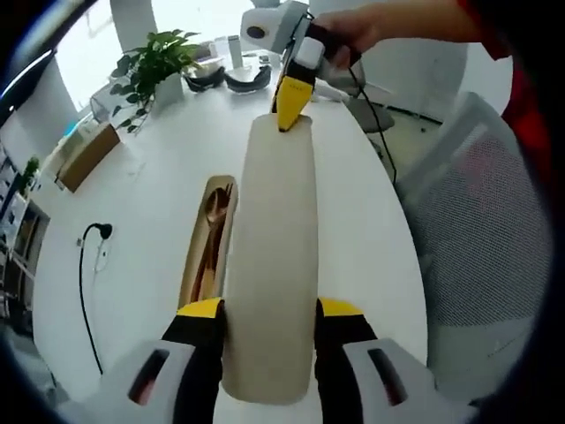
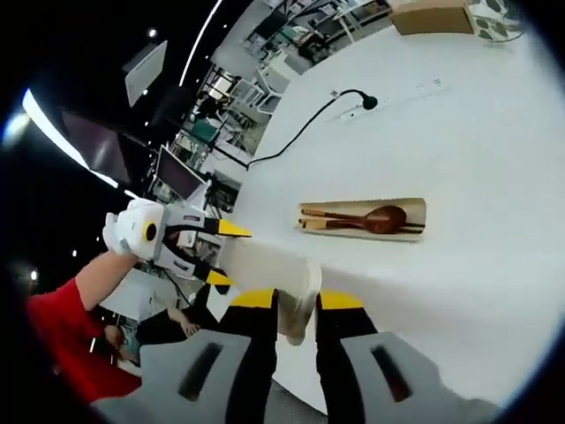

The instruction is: Arrange the utensils inside the cutlery case until each visible utensil rests in its matching compartment.

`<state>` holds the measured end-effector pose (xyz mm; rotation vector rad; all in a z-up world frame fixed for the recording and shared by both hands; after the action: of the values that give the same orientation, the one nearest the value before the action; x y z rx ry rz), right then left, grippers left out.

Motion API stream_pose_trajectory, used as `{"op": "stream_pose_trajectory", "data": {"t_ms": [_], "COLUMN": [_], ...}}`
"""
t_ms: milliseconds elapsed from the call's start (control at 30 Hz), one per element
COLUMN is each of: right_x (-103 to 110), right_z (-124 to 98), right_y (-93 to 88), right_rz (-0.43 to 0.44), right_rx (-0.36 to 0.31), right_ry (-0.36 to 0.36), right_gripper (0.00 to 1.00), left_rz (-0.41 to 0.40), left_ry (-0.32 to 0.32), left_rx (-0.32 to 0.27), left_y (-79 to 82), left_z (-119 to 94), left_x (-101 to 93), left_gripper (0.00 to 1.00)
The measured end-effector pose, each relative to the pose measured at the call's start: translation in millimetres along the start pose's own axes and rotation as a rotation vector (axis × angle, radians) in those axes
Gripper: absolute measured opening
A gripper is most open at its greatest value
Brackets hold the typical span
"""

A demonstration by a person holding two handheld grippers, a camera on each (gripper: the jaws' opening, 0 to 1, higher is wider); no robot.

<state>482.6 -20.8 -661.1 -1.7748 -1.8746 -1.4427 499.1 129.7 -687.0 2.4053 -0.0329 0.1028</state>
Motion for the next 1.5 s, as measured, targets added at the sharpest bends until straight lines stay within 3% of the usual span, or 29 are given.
{"op": "stream_pose_trajectory", "data": {"t_ms": [200,400,633,1133,1500], "right_x": [-12,-28,-43,-86,-105], "right_z": [-2,-2,1,33,44], "right_y": [26.4,49.4,58.3,60.8,38.1], "right_rz": [0.018,0.016,0.039,0.069,0.133], "right_rx": [0.046,0.04,0.04,0.112,0.123], "right_ry": [-0.042,-0.073,-0.086,-0.122,-0.14], "right_gripper": [0.14,0.15,0.15,0.13,0.13], "left_rz": [0.007,0.02,0.023,0.011,-0.001], "left_ry": [-0.011,-0.012,-0.023,-0.072,-0.088], "left_rx": [0.042,0.067,0.086,0.187,0.231], "left_y": [14.0,25.5,28.9,-5.8,-21.9], "left_z": [0,5,15,56,79], "left_x": [21.2,49.4,64.1,76.3,84.1], "left_gripper": [0.4,0.4,0.41,0.41,0.41]}}
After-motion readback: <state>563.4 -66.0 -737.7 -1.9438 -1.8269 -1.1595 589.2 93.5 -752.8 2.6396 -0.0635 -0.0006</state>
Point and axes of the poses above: the point that each gripper's makers call its tool centre point, and the gripper's own axes: z roughly forward along the fingers, x roughly to its left, y roughly out of its top, the point moved 2 cm from there along -z, roughly backward along the fingers, and after that the axes turned 11 degrees about -x, right-handed, at the moved point
